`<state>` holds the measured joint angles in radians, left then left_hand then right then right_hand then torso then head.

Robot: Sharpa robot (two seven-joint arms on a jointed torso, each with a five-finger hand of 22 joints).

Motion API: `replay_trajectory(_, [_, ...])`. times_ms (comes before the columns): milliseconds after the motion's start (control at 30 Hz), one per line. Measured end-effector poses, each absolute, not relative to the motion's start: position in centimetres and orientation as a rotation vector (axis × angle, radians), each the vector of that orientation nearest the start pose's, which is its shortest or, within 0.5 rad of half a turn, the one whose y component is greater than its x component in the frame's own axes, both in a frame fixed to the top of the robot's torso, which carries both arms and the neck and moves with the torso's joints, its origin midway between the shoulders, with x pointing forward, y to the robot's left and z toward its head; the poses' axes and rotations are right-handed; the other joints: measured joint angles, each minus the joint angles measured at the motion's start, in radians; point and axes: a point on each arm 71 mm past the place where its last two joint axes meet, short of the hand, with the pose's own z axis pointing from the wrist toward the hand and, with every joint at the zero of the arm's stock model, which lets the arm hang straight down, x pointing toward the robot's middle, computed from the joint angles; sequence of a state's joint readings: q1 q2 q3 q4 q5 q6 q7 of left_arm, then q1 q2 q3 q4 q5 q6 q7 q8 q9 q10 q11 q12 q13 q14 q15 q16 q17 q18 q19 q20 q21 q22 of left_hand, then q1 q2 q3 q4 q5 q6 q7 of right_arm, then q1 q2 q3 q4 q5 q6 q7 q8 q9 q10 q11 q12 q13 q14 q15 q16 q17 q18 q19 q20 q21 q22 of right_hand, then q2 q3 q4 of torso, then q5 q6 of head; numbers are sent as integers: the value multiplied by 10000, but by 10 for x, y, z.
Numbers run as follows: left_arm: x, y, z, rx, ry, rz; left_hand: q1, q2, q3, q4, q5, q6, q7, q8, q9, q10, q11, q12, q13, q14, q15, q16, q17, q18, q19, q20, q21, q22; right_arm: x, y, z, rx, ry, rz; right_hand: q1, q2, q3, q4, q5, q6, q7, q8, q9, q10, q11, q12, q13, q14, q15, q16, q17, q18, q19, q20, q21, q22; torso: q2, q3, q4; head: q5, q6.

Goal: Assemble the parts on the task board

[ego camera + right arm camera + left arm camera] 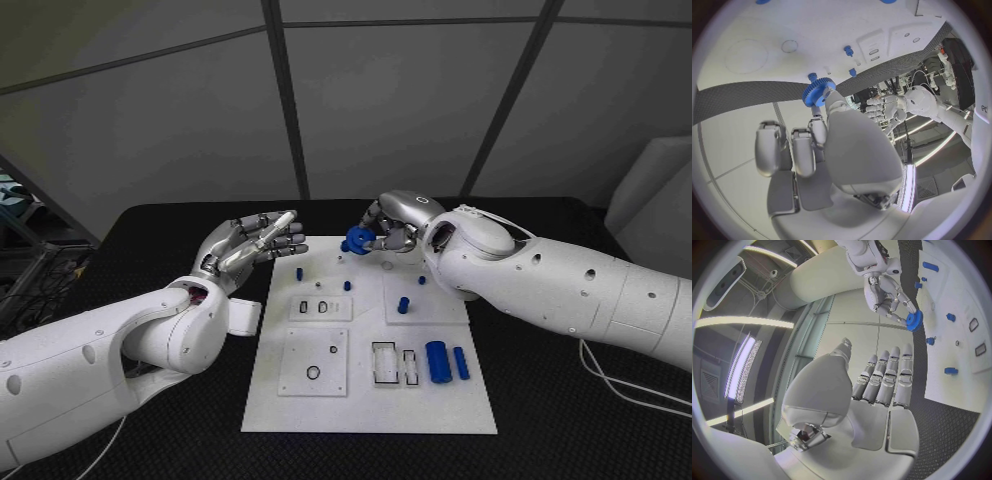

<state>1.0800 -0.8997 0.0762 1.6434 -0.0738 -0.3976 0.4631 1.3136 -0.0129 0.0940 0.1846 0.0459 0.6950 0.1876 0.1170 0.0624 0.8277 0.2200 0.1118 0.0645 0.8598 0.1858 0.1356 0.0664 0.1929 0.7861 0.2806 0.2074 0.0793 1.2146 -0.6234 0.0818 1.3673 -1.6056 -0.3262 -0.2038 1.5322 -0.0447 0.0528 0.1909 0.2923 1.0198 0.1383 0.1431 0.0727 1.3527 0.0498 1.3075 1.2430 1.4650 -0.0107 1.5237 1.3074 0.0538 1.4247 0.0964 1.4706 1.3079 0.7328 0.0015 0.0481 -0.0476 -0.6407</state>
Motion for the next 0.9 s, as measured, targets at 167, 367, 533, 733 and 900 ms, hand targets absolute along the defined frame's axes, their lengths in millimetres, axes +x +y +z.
replay_trajectory(167, [463,208,-176,-10806,13097,-15793,0,0,0,0,0,0,0,0,0,0,0,0,0,0,0,0,0,0,0,0,0,1,528,-119,-142,-2023,14946,5917,-1,-1,30,15,-28,0,0,24,-20,-1,0,0,-11,0,0,0,-1,0,0,0,0,-1,4,-1,3,54,-25])
replay_trajectory(367, [463,208,-176,-10800,13106,-15815,0,0,0,0,0,0,0,0,0,0,0,0,0,0,0,0,0,0,0,0,0,1,530,-105,-148,-2171,15044,5852,-1,-1,58,43,-31,-1,0,31,-30,-2,1,1,-22,0,0,0,-1,1,36,-36,0,-1,9,-1,2,80,-55])
replay_trajectory(533, [463,208,-175,-10796,13111,-15828,0,0,0,0,0,0,0,0,0,0,0,0,0,0,0,0,0,0,0,0,0,1,533,-101,-153,-2223,15185,5719,-4,1,59,44,-48,-2,0,31,-35,-3,2,1,-21,0,0,0,-1,1,36,-36,12,-2,9,4,3,110,-78])
replay_trajectory(733, [463,208,-175,-10793,13112,-15835,0,0,-29,-28,0,0,0,0,0,0,0,0,0,0,0,-41,0,0,0,0,0,-9,533,-96,-158,-2337,15402,5671,-7,3,59,44,-48,-5,-1,31,-34,-3,2,2,-13,0,0,0,-1,2,35,-36,40,-2,9,10,2,130,-90])
replay_trajectory(900, [462,207,-175,-10786,13120,-15859,0,0,-29,-29,0,0,0,0,0,0,0,0,0,0,0,-41,0,0,0,0,0,-10,533,-92,-163,-2476,15643,5646,-122,15,126,58,-92,-7,-3,29,-33,-4,3,2,-27,0,0,0,-1,2,35,-36,40,-2,9,12,2,152,-104])
